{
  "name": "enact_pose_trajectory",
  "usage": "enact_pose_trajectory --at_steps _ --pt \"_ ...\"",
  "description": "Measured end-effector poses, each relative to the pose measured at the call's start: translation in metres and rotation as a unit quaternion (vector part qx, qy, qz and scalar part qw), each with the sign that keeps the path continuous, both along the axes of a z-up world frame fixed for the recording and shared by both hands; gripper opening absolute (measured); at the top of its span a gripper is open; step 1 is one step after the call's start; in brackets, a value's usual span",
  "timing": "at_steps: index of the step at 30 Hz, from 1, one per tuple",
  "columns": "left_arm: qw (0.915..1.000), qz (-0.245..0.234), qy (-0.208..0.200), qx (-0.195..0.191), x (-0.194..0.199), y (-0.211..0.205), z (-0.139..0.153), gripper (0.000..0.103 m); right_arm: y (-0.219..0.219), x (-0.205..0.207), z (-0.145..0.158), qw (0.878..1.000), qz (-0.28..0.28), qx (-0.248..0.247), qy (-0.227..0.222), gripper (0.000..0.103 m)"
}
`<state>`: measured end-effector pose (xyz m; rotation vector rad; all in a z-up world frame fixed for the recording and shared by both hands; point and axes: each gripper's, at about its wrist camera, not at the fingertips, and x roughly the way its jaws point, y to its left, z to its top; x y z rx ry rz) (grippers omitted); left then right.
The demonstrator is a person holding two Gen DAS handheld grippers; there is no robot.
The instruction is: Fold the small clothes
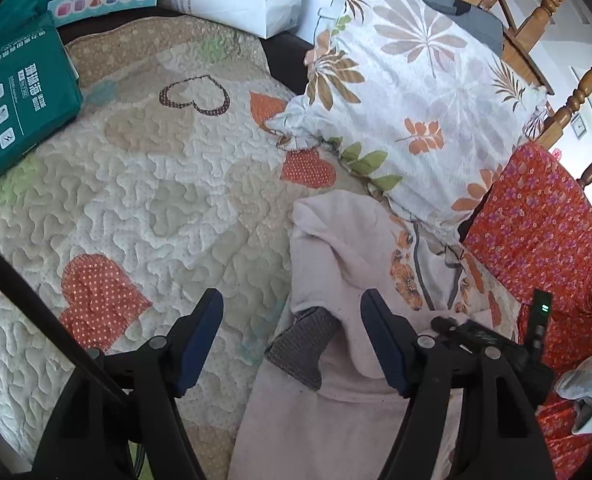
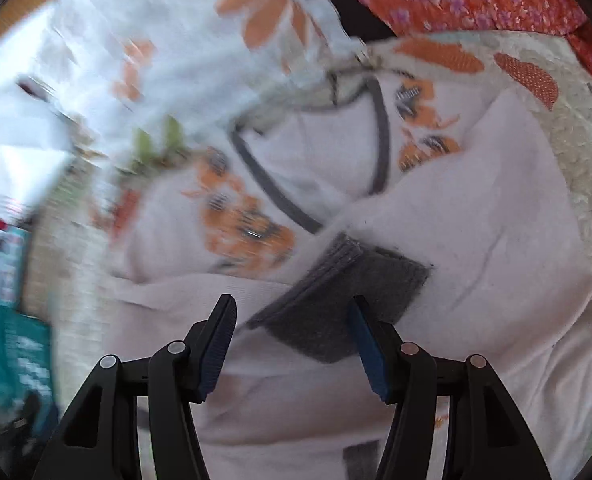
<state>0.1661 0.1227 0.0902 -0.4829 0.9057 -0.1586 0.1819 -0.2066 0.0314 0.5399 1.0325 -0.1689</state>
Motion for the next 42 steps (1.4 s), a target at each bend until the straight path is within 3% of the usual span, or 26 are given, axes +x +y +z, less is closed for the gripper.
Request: enact_pose_trajectory --at_steps 1,2,4,10,13,15,18,23,25,28,30,33,36,39,42 --pt "1.0 -0.002 0.002 0.003 0.001 -0.001 -0.001 0.07 0.003 0.003 -0.003 1.0 -0.001 -0.02 0.012 0.017" --pt "1.0 -0.003 0.003 0.004 0.001 -0.002 -0.001 0.07 0.002 0.005 -0.003 1.0 0.005 -0.026 0.013 0.008" --pt "1.0 -0.003 0.002 0.003 0.001 -0.003 0.0 0.07 0.002 0.004 0.005 0.999 0.016 -0.029 0.001 0.006" --pt "0.9999 0.004 0.008 0.008 0.002 -0.004 -0.005 0.07 -0.014 -0.04 0.092 0.988 0.039 -0.024 -0.151 0.005" --pt "0.9998 0.006 0.015 0.008 0.003 -0.005 -0.01 0.07 -0.036 -0.072 0.113 0.981 0.03 -0.01 -0.193 0.005" --pt "0.9997 0.005 0.021 0.013 0.004 -0.009 -0.014 0.07 -0.052 -0.086 0.108 0.982 0.014 -0.008 -0.191 0.005" --pt "0.9994 0.003 0.025 0.022 0.005 -0.015 -0.018 0.07 -0.078 -0.1 0.075 0.988 -0.011 -0.016 -0.151 0.005" --pt "0.9991 -0.004 0.029 0.031 0.005 -0.023 -0.021 0.07 -0.125 -0.123 0.008 0.993 -0.069 0.041 -0.086 0.006" --pt "0.999 -0.004 0.033 0.032 0.006 -0.023 -0.023 0.07 -0.134 -0.132 -0.005 0.994 -0.077 0.048 -0.066 0.01" --pt "0.9989 -0.001 0.042 0.022 0.007 -0.021 -0.025 0.07 -0.145 -0.153 -0.004 0.991 -0.102 0.05 -0.072 0.01" --pt "0.999 0.001 0.042 0.018 0.006 -0.018 -0.024 0.07 -0.144 -0.161 0.006 0.99 -0.107 0.034 -0.09 0.017" --pt "0.999 0.004 0.04 0.017 0.006 -0.017 -0.022 0.07 -0.124 -0.163 0.028 0.989 -0.082 0.005 -0.121 0.022" --pt "0.9991 0.003 0.04 0.011 0.008 -0.016 -0.021 0.07 -0.077 -0.145 0.039 0.991 0.0 0.015 -0.134 0.022" --pt "0.9991 0.004 0.042 0.006 0.008 -0.014 -0.02 0.07 -0.017 -0.122 0.032 0.986 0.102 0.034 -0.125 0.022" --pt "0.9989 0.013 0.043 -0.011 0.009 -0.005 -0.017 0.07 0.041 -0.094 0.011 0.976 0.188 0.054 -0.093 0.013"
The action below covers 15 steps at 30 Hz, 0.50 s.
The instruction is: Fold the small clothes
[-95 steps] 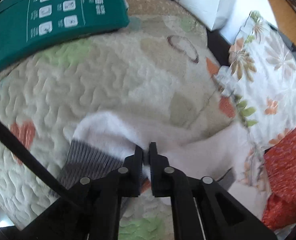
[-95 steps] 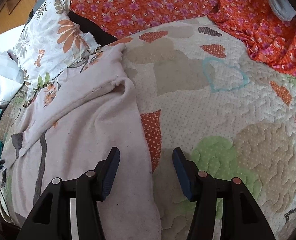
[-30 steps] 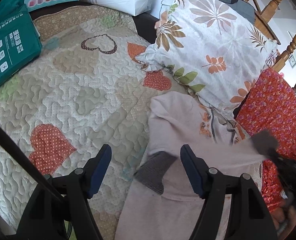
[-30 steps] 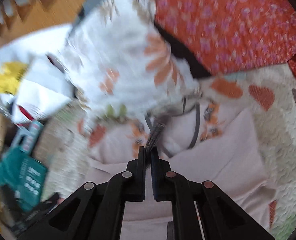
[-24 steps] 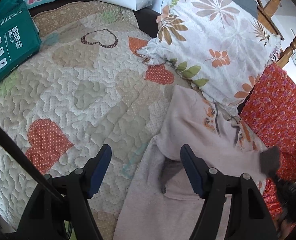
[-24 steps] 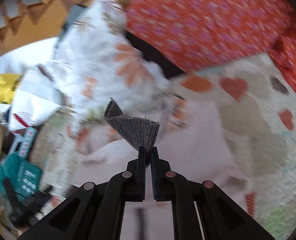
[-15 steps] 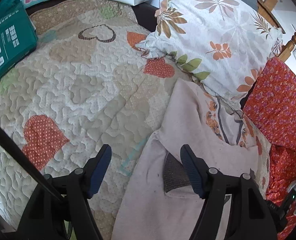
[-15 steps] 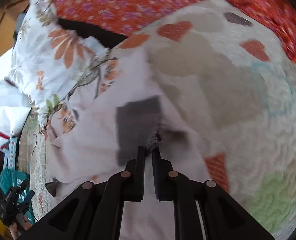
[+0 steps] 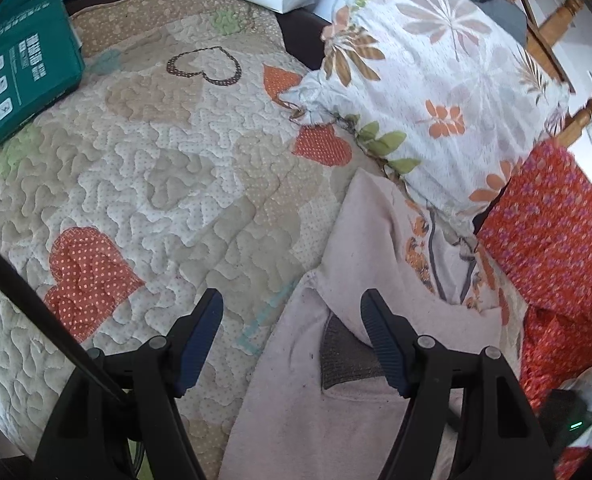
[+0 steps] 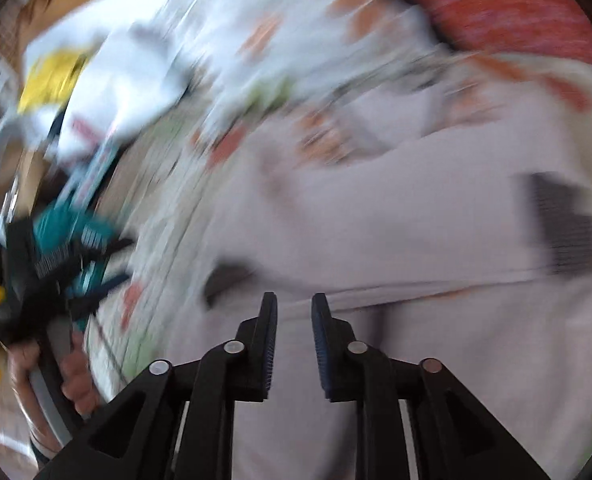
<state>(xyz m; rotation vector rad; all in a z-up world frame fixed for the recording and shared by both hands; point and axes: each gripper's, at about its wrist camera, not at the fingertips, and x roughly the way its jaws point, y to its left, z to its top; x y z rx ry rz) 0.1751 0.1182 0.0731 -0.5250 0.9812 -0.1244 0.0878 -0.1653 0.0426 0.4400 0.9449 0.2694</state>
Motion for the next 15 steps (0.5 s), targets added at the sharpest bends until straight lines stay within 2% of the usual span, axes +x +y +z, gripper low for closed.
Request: enact_pose_trajectory --at_steps 1,2,6,9,15 --pt "1.0 0.006 -0.002 -0.006 0.0 0.005 0.002 0.07 0.023 0.012 -0.009 0.999 0.026 -0.016 0.009 0.008" --pt "0.9999 0.01 -0.003 -0.009 0.0 0.009 0.004 0.071 0.035 0.018 -0.015 0.999 0.034 -0.036 0.013 0.008" --pt "0.9993 0.027 -0.011 -0.022 0.0 0.023 0.01 0.074 0.068 0.053 -0.029 0.997 0.02 -0.081 0.007 0.007" --pt "0.9989 0.031 -0.01 -0.035 0.001 0.028 0.011 0.074 0.088 0.075 -0.036 0.996 0.022 -0.082 0.004 0.008" --pt "0.9983 0.036 -0.01 -0.045 0.001 0.034 0.011 0.074 0.143 0.082 -0.034 0.984 0.1 -0.141 -0.035 0.01"
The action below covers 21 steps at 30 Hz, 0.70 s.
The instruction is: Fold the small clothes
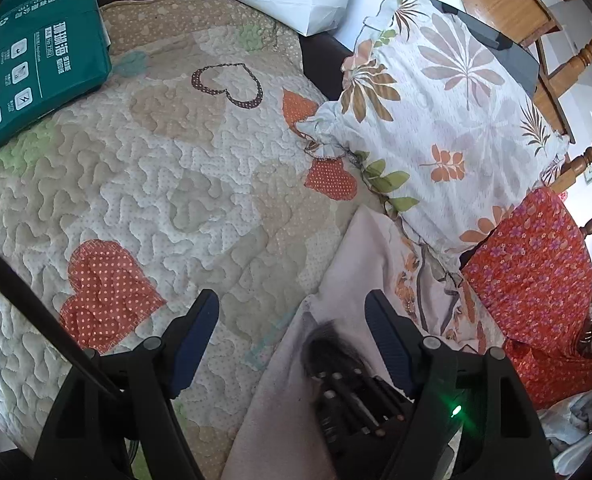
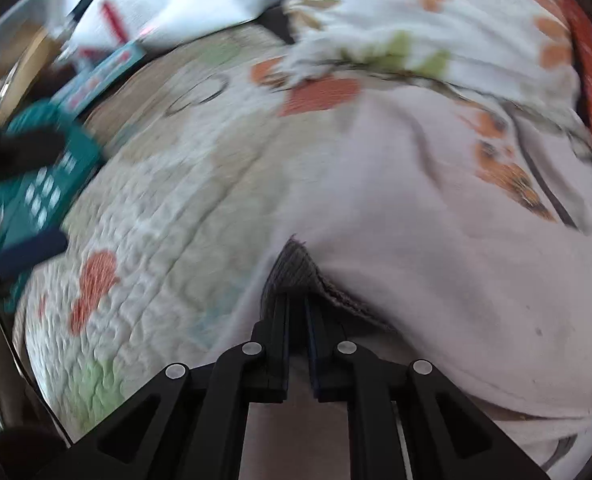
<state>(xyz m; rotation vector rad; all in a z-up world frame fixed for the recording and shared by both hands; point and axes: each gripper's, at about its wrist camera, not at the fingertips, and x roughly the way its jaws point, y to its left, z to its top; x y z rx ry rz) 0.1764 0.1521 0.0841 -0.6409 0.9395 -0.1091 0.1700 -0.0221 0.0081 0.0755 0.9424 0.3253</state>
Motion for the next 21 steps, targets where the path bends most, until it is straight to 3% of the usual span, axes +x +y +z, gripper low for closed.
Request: enact_pose_trajectory --at_steps 3,5,9,16,21 --pt "1.0 0.006 -0.002 0.0 -0.001 0.004 0.001 0.074 0.009 0.001 -0.002 0.998 0.051 0.008 0.021 0.01" --pt "0.9999 0.01 -0.002 0.003 -0.001 0.006 0.001 0.074 0.009 -0.006 -0.001 0.995 0.083 0.025 0.039 0.017" --pt "0.9998 0.008 0.005 0.015 0.001 0.003 -0.004 0.074 -0.01 -0.03 0.009 0.989 0.112 0.069 0.061 0.02" --pt "0.9994 -0.019 0.012 0.027 -0.001 -0.02 -0.011 0.074 -0.076 -0.041 0.03 0.998 0.011 0.049 0.032 0.02" --pt "0.9991 -0.028 0.018 0.026 0.001 -0.026 -0.016 0.074 -0.075 -0.032 0.016 0.999 -0.01 0.018 0.044 0.02"
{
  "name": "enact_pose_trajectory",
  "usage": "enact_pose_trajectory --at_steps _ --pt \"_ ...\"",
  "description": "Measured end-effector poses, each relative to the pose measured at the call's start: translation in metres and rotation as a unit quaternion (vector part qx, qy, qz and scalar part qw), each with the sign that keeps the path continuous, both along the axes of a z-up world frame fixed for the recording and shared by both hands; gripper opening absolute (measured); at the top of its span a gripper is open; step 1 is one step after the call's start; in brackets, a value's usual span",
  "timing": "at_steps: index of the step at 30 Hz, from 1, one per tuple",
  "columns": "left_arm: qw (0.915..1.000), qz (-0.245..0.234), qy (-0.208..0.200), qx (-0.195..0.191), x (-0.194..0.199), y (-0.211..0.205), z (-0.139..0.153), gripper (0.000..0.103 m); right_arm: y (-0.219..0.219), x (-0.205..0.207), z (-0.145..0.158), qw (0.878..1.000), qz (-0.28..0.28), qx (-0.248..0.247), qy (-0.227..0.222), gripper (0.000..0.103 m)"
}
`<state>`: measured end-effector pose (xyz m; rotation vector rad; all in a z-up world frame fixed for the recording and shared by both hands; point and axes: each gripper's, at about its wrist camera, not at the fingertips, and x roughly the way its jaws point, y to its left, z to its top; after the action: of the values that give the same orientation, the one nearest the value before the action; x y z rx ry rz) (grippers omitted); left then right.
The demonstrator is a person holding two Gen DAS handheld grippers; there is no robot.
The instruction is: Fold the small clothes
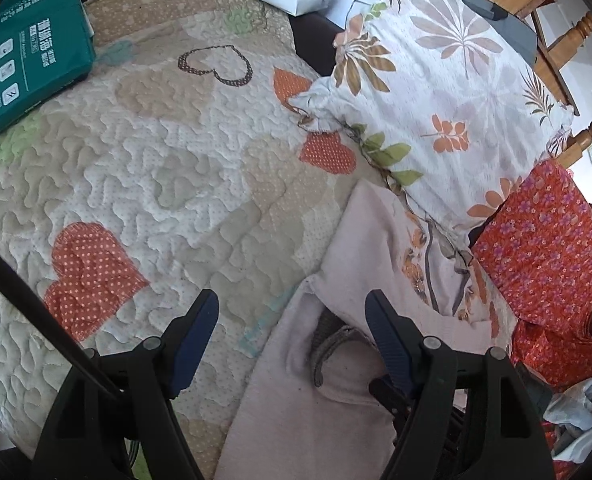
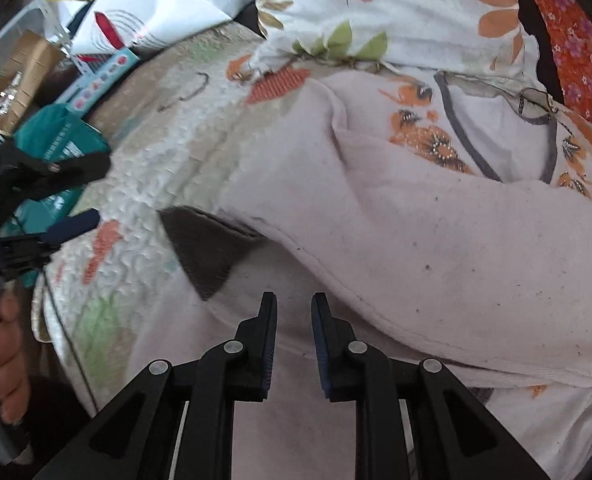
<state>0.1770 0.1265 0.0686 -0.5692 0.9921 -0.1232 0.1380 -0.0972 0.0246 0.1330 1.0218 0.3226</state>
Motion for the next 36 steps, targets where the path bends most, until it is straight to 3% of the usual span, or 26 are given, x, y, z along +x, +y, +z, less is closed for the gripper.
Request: enact_pose_trajectory --at_steps 3,7,10,14,15,19,20,21,22,26,31,36 --pt "0.9998 -0.008 -0.001 0.02 0.0 -0.008 -0.002 0.074 -0.006 0.002 0.004 0.999 -0.034 -0.017 -0.025 0.021" --pt "0.9955 -0.052 -0.006 0.08 0.002 -0.038 -0.007 0.074 -0.012 -0.005 0.013 0.995 -0.04 -0.072 -0.065 0.043" --pt "0.9918 -0.085 0.002 0.095 0.004 -0.056 -0.014 0.074 -0.019 -0.01 0.014 0.99 -0.049 -0.104 -0.083 0.043" --pt "0.9884 -0.1 -0.003 0.114 -0.001 -0.066 -0.015 0.074 -0.037 -0.017 0.025 0.989 -0.06 -0.081 -0.104 0.049" --pt "0.988 -0.1 -0.004 0.118 -0.001 -0.066 -0.015 0.074 -0.036 -0.017 0.024 0.991 -0.052 -0.078 -0.1 0.054" --pt "0.9868 -0.088 0.005 0.135 0.004 -0.065 -0.022 0.074 -0.025 -0.001 0.006 0.995 -0.011 -0.074 -0.064 0.054" --pt "0.9863 -0.087 0.009 0.14 0.005 -0.066 -0.024 0.074 -0.021 0.002 0.002 0.994 -0.012 -0.086 -0.062 0.051" --pt "0.9853 -0.087 0.014 0.147 0.008 -0.067 -0.028 0.074 -0.018 0.007 -0.001 0.992 -0.017 -0.107 -0.06 0.019" --pt "0.9831 -0.09 0.02 0.158 0.011 -0.071 -0.034 0.074 -0.016 0.014 -0.003 0.99 -0.02 -0.124 -0.056 0.006" --pt "0.977 -0.096 0.032 0.188 0.017 -0.082 -0.052 0.074 -0.025 0.02 0.024 0.988 -0.054 -0.111 -0.089 0.006" --pt "0.9778 -0.08 0.032 0.191 0.018 -0.083 -0.056 0.074 -0.045 0.009 0.075 0.985 -0.083 -0.054 -0.144 0.006" --pt "0.9811 -0.037 0.035 0.187 0.017 -0.067 -0.051 0.074 -0.054 0.004 0.083 0.987 -0.084 -0.027 -0.137 0.006"
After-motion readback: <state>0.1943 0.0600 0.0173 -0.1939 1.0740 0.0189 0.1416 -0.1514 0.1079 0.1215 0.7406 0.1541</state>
